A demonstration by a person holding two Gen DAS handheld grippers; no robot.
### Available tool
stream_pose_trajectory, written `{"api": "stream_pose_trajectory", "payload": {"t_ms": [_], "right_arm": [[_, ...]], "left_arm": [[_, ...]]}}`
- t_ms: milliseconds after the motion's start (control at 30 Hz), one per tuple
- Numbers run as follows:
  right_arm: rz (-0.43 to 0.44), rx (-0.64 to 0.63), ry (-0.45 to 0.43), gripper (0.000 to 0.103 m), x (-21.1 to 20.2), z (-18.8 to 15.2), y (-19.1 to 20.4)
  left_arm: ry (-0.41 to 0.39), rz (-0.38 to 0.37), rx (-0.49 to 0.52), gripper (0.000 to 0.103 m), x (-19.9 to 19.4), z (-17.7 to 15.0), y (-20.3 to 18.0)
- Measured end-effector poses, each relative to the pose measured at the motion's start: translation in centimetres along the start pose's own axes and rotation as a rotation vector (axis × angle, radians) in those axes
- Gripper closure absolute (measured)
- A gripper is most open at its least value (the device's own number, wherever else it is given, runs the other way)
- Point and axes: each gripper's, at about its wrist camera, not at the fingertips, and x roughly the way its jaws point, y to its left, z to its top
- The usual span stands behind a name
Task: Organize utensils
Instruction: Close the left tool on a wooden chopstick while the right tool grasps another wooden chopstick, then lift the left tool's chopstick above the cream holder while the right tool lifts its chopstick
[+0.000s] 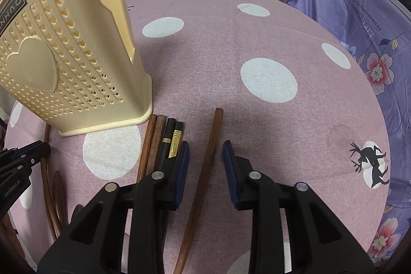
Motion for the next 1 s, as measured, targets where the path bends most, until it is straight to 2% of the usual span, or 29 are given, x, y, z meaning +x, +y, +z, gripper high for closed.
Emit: {"api": "stream_pose_trajectory", "payload": {"t_ms": [33, 300, 433, 533, 700, 1000], "right_arm": [[0.000, 0.004, 0.002, 0.092, 0.0, 0.1, 0.0], [0.024, 0.015, 0.002, 0.093, 0.0, 0.3, -0.3], [0.089, 0.053, 0.003, 0.095, 0.0, 0.2, -1.1], [0.121, 0.065, -0.011, 0.095, -0.4, 0.1, -1.4], [0.138, 0.059, -0.109, 0.095, -3.5, 0.4, -1.6], [0.205, 0.022, -0.321, 0.095, -12.3, 1.3, -1.9]], "left_arm": [[0.000, 0.000, -0.003, 0.090, 0.0, -0.2, 0.0], [-0.018, 0.004, -0.024, 0.092, -0.3, -0.7, -0.3], [-0.033, -0.025, -0.051, 0.093, -0.8, -1.0, 0.1], [-0.076, -0.018, -0.051, 0.096, -1.8, -1.1, 0.3], [-0.162, -0.035, -0.065, 0.096, -4.7, -1.2, 0.7], [-0.346, -0.052, -0.038, 0.096, -11.6, -0.8, 0.6]]}}
